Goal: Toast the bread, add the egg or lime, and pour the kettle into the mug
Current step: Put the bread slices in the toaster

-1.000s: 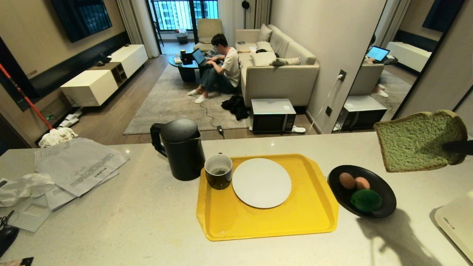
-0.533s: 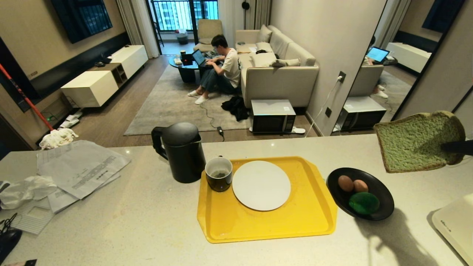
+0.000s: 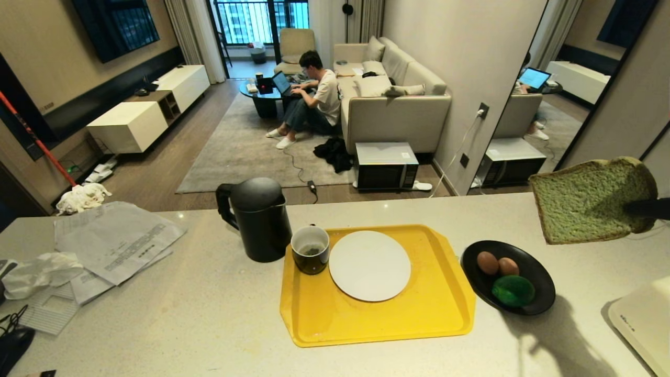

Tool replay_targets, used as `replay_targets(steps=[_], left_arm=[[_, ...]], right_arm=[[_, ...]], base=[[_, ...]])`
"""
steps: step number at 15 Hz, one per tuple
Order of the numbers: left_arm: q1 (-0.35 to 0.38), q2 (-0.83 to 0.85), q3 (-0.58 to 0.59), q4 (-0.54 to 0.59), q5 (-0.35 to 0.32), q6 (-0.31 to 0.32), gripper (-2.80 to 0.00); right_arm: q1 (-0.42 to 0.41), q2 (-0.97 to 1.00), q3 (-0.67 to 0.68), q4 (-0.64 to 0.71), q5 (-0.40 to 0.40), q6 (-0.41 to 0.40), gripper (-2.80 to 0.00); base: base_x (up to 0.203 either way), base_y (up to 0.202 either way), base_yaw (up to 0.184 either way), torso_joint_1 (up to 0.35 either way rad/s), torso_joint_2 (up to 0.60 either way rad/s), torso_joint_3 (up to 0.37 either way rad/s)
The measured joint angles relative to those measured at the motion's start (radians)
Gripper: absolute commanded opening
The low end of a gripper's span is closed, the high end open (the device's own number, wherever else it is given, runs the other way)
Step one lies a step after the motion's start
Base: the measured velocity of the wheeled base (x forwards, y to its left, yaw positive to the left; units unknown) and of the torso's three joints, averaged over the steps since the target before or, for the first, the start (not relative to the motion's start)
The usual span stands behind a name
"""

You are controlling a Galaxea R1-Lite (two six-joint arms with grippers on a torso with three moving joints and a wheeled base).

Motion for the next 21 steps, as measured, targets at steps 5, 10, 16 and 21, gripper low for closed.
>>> replay_targets(steps=[5, 10, 16, 21], left_arm=[[0.000, 0.000, 0.000, -0.001, 0.000, 0.000, -2.80], [0.000, 0.000, 0.000, -0.001, 0.000, 0.000, -2.80], [0.000, 0.000, 0.000, 0.000, 0.000, 0.000, -2.80], [0.000, 0.000, 0.000, 0.000, 0.000, 0.000, -2.80]], right_arm=[[0.000, 0.003, -0.001, 0.000, 0.000, 0.000, -2.80], [0.000, 0.003, 0.002, -0.001, -0.001, 0.000, -2.80], [0.000, 0.002, 0.007, 0.000, -0.014, 0.000, -2.80], [0.000, 0.002, 0.005, -0.002, -0.015, 0.000, -2.80]], base=[[0.000, 0.000, 0.000, 0.066, -0.13, -0.059], [0.000, 0.000, 0.000, 0.020, -0.04, -0.016], [0.000, 0.000, 0.000, 0.000, 0.00, 0.000], [0.000, 0.000, 0.000, 0.000, 0.00, 0.000]])
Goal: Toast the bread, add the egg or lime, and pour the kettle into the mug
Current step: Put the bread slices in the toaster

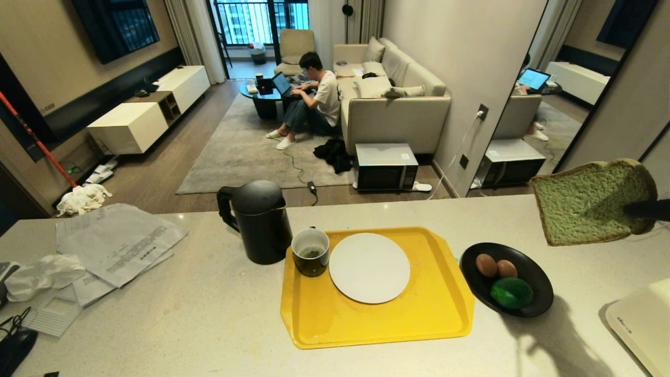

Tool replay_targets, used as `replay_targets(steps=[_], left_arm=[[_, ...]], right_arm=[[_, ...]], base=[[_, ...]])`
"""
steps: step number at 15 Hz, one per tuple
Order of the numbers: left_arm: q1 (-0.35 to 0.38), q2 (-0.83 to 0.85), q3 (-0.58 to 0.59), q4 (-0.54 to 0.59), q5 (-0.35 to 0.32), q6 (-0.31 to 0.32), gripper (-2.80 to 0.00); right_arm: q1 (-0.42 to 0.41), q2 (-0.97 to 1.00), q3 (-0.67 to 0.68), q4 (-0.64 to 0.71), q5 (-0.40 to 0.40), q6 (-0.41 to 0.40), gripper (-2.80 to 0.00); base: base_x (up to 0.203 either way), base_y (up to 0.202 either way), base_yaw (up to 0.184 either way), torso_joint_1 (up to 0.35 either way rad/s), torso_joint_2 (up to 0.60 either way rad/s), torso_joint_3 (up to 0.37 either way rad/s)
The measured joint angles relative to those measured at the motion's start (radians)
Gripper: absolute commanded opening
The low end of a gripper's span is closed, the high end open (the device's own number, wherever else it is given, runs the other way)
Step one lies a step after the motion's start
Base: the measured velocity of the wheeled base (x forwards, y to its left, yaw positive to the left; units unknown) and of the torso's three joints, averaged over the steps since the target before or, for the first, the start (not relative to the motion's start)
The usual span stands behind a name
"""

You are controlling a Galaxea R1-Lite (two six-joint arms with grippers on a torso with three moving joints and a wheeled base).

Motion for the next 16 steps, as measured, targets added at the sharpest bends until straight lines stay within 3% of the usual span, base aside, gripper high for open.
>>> replay_targets(steps=[6, 16], left_arm=[[0.001, 0.000, 0.000, 0.000, 0.000, 0.001, -2.80], [0.000, 0.000, 0.000, 0.000, 0.000, 0.000, -2.80]], right_arm=[[0.000, 0.000, -0.003, -0.001, 0.000, 0.000, -2.80], [0.000, 0.002, -0.006, -0.001, 0.001, 0.000, -2.80]], base=[[-0.001, 0.005, -0.028, 0.001, 0.00, 0.002], [0.000, 0.010, -0.171, 0.003, 0.00, 0.003]])
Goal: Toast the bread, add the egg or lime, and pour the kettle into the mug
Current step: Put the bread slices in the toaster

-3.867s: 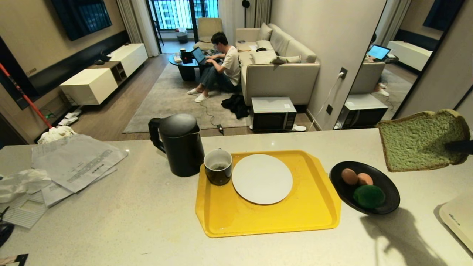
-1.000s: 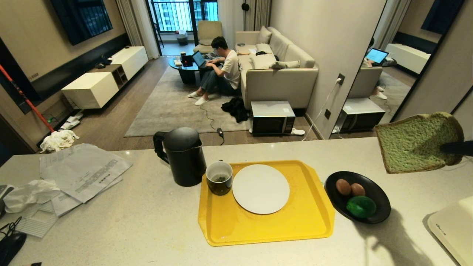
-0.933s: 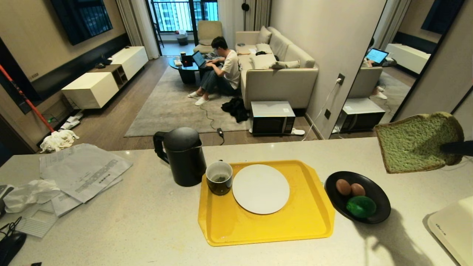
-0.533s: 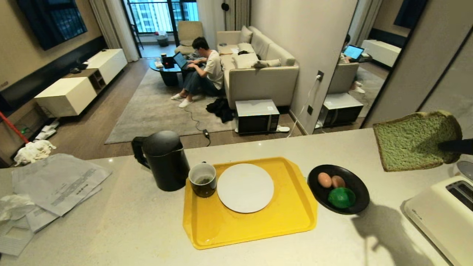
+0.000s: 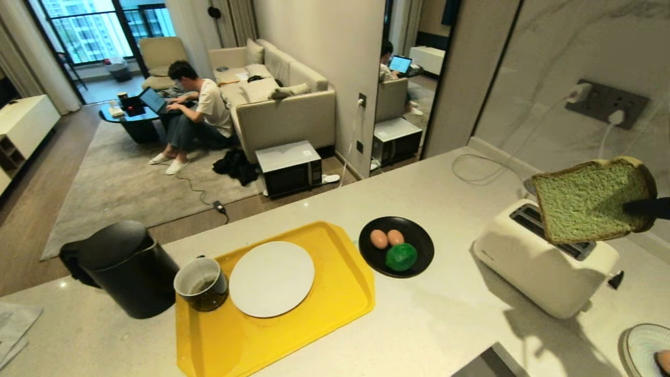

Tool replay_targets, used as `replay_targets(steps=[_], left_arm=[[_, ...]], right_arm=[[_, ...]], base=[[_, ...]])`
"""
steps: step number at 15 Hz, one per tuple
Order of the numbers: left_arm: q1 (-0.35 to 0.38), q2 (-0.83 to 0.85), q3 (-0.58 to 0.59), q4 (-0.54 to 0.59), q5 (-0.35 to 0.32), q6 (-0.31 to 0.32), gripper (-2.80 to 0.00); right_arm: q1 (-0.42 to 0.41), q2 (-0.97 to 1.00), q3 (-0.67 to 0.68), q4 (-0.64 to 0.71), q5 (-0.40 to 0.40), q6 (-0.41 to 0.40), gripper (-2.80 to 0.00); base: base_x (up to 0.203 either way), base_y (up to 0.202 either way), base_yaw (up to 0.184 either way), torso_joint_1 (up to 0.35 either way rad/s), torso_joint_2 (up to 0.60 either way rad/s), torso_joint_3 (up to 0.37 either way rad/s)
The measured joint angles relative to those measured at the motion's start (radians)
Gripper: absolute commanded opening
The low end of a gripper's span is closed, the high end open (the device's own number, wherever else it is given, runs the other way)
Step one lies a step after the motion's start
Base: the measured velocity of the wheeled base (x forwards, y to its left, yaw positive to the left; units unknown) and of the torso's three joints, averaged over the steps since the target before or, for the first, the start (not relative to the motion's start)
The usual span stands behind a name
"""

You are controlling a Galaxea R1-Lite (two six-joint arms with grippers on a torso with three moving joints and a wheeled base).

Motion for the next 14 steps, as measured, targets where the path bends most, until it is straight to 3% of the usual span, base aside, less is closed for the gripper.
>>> replay_targets(steps=[11, 14], left_arm=[[0.000, 0.000, 0.000, 0.000, 0.000, 0.000, -2.80], [0.000, 0.000, 0.000, 0.000, 0.000, 0.000, -2.80]], right_arm=[[0.000, -0.001, 0.001, -0.001, 0.000, 0.000, -2.80], [0.001, -0.001, 0.001, -0.001, 0.001, 0.000, -2.80]], base=[[0.001, 0.009, -0.174, 0.003, 0.00, 0.002], [0.002, 0.005, -0.082, 0.002, 0.00, 0.001]])
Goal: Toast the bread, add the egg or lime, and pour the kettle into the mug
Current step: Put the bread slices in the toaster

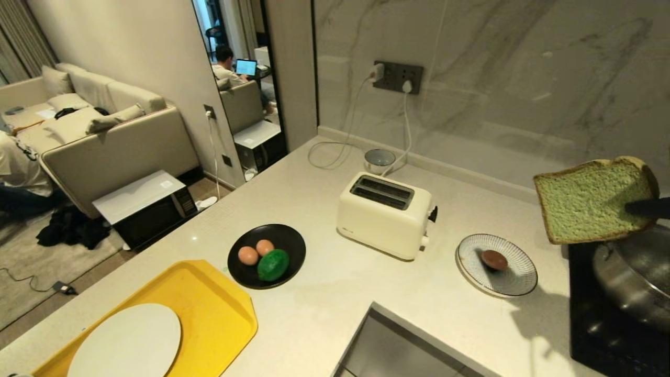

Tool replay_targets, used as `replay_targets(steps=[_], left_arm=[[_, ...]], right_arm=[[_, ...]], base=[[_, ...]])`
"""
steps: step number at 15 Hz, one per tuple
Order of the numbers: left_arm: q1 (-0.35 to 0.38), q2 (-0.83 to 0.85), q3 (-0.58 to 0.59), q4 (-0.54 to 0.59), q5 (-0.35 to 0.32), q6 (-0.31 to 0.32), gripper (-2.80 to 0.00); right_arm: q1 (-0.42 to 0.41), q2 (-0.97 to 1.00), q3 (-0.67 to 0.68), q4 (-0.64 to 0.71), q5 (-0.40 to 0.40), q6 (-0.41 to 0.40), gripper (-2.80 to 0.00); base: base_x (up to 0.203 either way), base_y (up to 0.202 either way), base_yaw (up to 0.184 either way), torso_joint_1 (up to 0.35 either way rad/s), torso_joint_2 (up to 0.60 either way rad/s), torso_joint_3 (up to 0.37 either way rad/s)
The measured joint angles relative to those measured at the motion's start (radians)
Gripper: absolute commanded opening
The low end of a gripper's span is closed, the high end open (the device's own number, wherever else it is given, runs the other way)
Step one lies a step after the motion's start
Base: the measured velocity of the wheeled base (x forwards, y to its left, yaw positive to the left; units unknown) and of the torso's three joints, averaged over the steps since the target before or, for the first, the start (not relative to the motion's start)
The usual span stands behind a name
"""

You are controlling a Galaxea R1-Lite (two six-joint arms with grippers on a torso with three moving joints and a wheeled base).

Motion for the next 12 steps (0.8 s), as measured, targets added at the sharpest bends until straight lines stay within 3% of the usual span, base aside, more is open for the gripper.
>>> replay_targets(steps=[10, 12], left_arm=[[0.000, 0.000, 0.000, 0.000, 0.000, 0.005, -2.80], [0.000, 0.000, 0.000, 0.000, 0.000, 0.004, -2.80]], right_arm=[[0.000, 0.000, 0.004, 0.000, 0.003, -0.022, -2.80], [0.000, -0.001, 0.005, 0.000, 0.002, -0.022, -2.80]], base=[[0.000, 0.000, 0.000, 0.000, 0.00, 0.000], [0.149, 0.000, -0.002, -0.015, -0.01, 0.003]])
